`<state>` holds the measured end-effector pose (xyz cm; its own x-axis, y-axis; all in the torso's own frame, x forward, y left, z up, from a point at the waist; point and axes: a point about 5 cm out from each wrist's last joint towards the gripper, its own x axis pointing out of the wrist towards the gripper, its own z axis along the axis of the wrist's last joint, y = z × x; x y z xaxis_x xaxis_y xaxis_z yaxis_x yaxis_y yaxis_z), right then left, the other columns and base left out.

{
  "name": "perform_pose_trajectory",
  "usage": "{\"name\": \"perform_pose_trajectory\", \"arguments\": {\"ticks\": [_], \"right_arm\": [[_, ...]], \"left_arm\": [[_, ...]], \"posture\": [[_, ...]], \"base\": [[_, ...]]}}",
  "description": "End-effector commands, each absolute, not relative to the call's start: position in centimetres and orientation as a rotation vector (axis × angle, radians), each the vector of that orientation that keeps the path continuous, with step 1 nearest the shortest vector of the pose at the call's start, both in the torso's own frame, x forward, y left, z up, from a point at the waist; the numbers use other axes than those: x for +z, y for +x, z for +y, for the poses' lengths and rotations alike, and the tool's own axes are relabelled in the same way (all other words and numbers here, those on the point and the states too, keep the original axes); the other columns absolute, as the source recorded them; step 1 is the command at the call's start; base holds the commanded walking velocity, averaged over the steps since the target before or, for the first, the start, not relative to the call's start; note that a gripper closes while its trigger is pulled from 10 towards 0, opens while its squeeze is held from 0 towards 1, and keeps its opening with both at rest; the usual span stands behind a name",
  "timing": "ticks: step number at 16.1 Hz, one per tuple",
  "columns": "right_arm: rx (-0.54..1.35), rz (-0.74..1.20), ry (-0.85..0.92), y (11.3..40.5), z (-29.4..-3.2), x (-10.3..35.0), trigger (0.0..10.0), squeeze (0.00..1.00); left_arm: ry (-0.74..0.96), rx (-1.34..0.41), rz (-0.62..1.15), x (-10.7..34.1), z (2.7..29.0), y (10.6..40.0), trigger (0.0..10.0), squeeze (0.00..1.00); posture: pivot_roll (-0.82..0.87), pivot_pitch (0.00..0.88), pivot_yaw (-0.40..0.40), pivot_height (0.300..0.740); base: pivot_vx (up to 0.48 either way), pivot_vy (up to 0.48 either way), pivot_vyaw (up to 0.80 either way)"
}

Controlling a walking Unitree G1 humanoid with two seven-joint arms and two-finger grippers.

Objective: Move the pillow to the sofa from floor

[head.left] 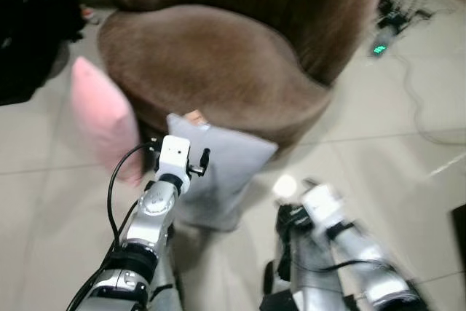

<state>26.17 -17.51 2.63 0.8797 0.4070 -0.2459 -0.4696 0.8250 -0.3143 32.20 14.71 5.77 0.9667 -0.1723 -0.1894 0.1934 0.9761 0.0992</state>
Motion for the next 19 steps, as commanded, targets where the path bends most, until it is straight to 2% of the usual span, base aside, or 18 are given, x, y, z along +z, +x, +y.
{"name": "perform_pose_trajectory", "arguments": {"ticks": [1, 4, 6, 7, 9, 10, 14, 15, 19], "right_arm": [[0.428, 0.136, -0.383, 27.0, -18.9, 4.2, 10.0, 0.0], [0.412, 0.11, -0.424, 27.6, -20.2, 6.4, 10.0, 0.0], [0.461, 0.099, -0.521, 27.8, -21.2, 7.6, 10.0, 0.0], [0.511, 0.063, -0.669, 28.4, -21.9, 9.0, 10.0, 0.0], [0.491, 0.011, -0.682, 30.1, -22.1, 10.8, 10.0, 0.0], [0.448, 0.02, -0.619, 31.0, -22.1, 11.2, 10.0, 0.0], [0.261, 0.131, -0.13, 33.9, -23.3, 10.2, 10.0, 0.0], [0.231, 0.169, -0.09, 34.2, -23.2, 9.5, 10.0, 0.0], [0.264, 0.212, -0.119, 34.4, -22.5, 8.8, 10.0, 0.0]], "left_arm": [[0.114, -0.206, 0.183, 5.7, 14.2, 32.1, 10.0, 0.0], [0.103, -0.208, 0.185, 5.6, 14.0, 32.1, 10.0, 0.0], [0.101, -0.202, 0.182, 5.6, 14.0, 32.0, 10.0, 0.0], [0.108, -0.201, 0.177, 5.7, 14.0, 32.0, 10.0, 0.0], [0.114, -0.2, 0.178, 5.7, 14.2, 31.8, 10.0, 0.0], [0.118, -0.201, 0.177, 5.7, 14.3, 31.8, 10.0, 0.0], [0.106, -0.186, 0.173, 5.5, 14.0, 31.3, 10.0, 0.0], [0.102, -0.183, 0.169, 5.6, 13.8, 31.3, 10.0, 0.0], [0.106, -0.162, 0.167, 5.4, 14.3, 30.8, 10.0, 0.0]], "posture": [[0.03, 0.204, -0.082, 0.474], [0.03, 0.21, -0.085, 0.474], [0.03, 0.217, -0.085, 0.474], [0.04, 0.225, -0.081, 0.474], [0.05, 0.236, -0.067, 0.474], [0.06, 0.24, -0.062, 0.474], [0.1, 0.261, -0.098, 0.474], [0.11, 0.264, -0.1, 0.474], [0.12, 0.268, -0.11, 0.474]], "base": [[0.375, 0.296, 0.0], [0.218, 0.373, 0.0], [0.0, 0.433, 0.0], [0.0, 0.0, 0.0], [0.0, 0.0, 0.0], [0.0, 0.0, 0.0], [0.0, 0.0, 0.0], [0.0, 0.0, 0.0], [0.0, 0.0, 0.0]]}}
